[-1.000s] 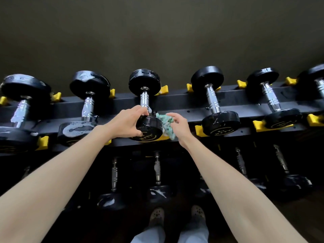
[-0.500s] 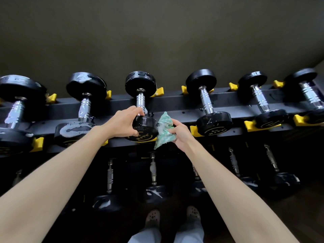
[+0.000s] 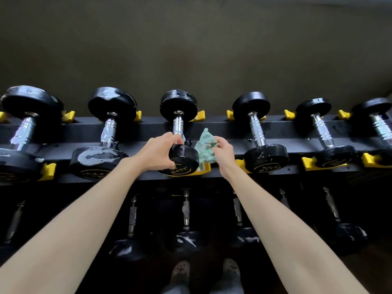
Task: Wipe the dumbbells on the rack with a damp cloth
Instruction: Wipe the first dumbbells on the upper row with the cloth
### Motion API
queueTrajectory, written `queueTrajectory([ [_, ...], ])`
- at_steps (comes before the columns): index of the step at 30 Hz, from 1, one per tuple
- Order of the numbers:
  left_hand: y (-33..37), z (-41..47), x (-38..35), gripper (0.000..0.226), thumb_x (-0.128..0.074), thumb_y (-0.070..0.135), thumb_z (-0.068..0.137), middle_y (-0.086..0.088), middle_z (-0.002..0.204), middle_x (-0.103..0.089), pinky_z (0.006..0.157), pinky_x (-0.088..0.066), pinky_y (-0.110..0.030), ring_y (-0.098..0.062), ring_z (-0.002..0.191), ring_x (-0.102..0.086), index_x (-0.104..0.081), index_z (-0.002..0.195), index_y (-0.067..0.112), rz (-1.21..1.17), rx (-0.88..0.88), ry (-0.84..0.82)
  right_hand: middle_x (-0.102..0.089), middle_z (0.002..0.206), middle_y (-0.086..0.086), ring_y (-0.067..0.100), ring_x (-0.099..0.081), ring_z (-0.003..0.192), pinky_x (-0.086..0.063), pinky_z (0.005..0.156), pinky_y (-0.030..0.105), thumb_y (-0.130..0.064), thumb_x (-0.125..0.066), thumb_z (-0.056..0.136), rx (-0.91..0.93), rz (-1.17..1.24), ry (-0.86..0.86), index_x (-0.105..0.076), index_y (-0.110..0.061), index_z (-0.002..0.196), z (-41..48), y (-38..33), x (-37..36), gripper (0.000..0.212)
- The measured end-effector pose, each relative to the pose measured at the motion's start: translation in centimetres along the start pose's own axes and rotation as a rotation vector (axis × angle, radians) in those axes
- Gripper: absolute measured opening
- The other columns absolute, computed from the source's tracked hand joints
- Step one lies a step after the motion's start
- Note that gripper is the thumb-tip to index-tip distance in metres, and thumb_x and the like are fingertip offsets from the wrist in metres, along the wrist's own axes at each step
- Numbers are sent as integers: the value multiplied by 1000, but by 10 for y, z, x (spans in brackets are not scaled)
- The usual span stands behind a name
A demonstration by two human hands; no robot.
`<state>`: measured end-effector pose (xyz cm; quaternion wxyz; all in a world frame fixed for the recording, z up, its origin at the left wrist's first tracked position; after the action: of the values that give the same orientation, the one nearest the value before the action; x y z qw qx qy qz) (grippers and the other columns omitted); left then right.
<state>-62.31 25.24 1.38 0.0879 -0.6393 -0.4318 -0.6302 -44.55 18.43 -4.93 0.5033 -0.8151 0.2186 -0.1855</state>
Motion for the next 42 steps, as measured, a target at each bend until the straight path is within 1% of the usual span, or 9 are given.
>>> queueTrajectory([
  [4,-1,0,0,54,-72,14,66,8,100,-44,71,-29,-28,-17,81,-46,-50,115,20,-14,-2,8,-60,112,8,15,-54,86,-41,58,7,10,-33,88,134,-424,-26,-60,-16,117,4,10,-13,48],
  [7,-1,0,-1,54,-71,13,66,8,100,-44,70,-27,-27,-16,81,-45,-50,115,19,-24,0,16,-59,121,11,18,-51,98,-33,63,5,9,-33,88,224,-620,-87,-58,-17,125,6,17,-15,52],
  [15,1,0,0,55,-73,13,64,3,103,-48,73,-32,-29,-21,87,-50,-50,114,18,-29,2,12,-61,116,10,24,-56,102,-36,66,2,11,-38,85,274,-652,-131,-58,-8,125,-16,39,-2,48],
  [18,1,-1,0,55,-74,13,64,3,103,-48,74,-33,-30,-21,89,-50,-51,113,18,-30,8,15,-62,107,11,23,-53,99,-37,83,22,13,-39,81,333,-685,-135,-63,-2,116,-26,41,-4,45],
  [21,1,-1,0,56,-74,14,63,2,104,-49,75,-34,-31,-21,89,-50,-50,113,20,-34,14,13,-60,81,12,24,-48,78,-33,67,29,10,-40,80,264,-765,-191,-66,3,91,-29,36,-4,29],
  [24,3,0,0,57,-75,14,62,2,105,-50,76,-33,-31,-22,90,-51,-50,113,20,-28,14,15,-37,58,2,17,-32,61,-20,51,29,4,-41,78,100,-830,-207,-46,-5,59,-31,38,10,22],
  [33,14,4,-6,54,-73,13,64,3,104,-44,74,-33,-30,-29,94,-53,-49,113,19,23,5,-2,-40,72,5,20,-40,66,-29,57,26,2,-47,76,-314,-32,135,-41,-11,66,-55,21,49,18],
  [38,22,7,-8,49,-68,12,68,-2,116,-52,76,-44,-36,-30,95,-55,-49,113,19,55,10,-15,-55,75,10,27,-58,67,-48,65,32,-4,-42,69,-308,345,23,-51,-7,74,-67,-1,47,10],
  [42,31,12,-12,50,-64,9,72,-5,119,-49,76,-47,-38,-28,99,-53,-47,119,17,115,2,-61,-61,52,5,19,-63,46,-51,44,22,2,-32,85,-280,445,62,-51,-4,72,-74,-23,52,23],
])
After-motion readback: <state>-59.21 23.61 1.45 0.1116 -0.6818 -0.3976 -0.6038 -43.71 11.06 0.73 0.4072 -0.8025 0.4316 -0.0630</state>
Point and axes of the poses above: each hand's wrist, its own z-axis towards the middle knuckle, its own x-axis out of the back of the hand, y = z × x, the point moved 3 cm from there along z, towards the middle knuckle
